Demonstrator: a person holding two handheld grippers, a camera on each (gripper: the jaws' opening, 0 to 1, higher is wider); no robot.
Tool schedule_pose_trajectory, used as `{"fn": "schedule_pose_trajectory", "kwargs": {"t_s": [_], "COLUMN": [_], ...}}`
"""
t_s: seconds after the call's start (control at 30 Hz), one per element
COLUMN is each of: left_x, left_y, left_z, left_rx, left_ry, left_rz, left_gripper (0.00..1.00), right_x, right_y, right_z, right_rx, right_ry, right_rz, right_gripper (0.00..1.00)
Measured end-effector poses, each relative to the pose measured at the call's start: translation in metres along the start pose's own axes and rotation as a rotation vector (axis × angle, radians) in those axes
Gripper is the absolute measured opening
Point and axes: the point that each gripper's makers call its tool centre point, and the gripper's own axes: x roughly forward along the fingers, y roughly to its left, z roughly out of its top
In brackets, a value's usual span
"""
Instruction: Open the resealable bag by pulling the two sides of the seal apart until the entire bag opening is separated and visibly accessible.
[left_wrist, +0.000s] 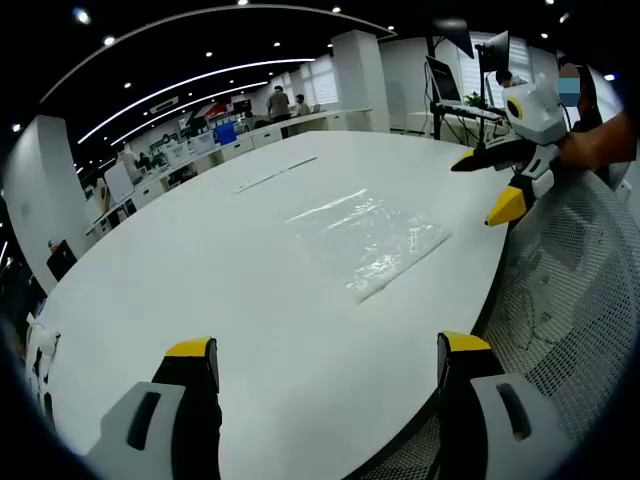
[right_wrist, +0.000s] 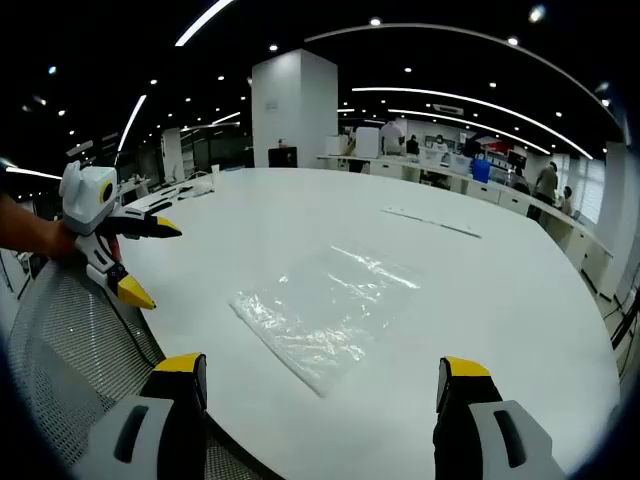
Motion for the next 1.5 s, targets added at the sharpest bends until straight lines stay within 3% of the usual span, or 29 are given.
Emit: {"fn": "schedule_pose_trajectory", "kwargs": {"t_s": [1.5], "left_x": [0.0008], "left_y": [0.0002], "left_z": [-0.0021], "left_rx": [0.0], "left_ry": [0.006], "left_rz": [-0.004], "left_gripper": [0.88], "right_x": [0.0007], "right_y": [0.0019], "right_z": [-0.0044], "right_rx": [-0.011], "right_ry": [0.026], "right_rz": [0.01], "right_gripper": [0.92]}}
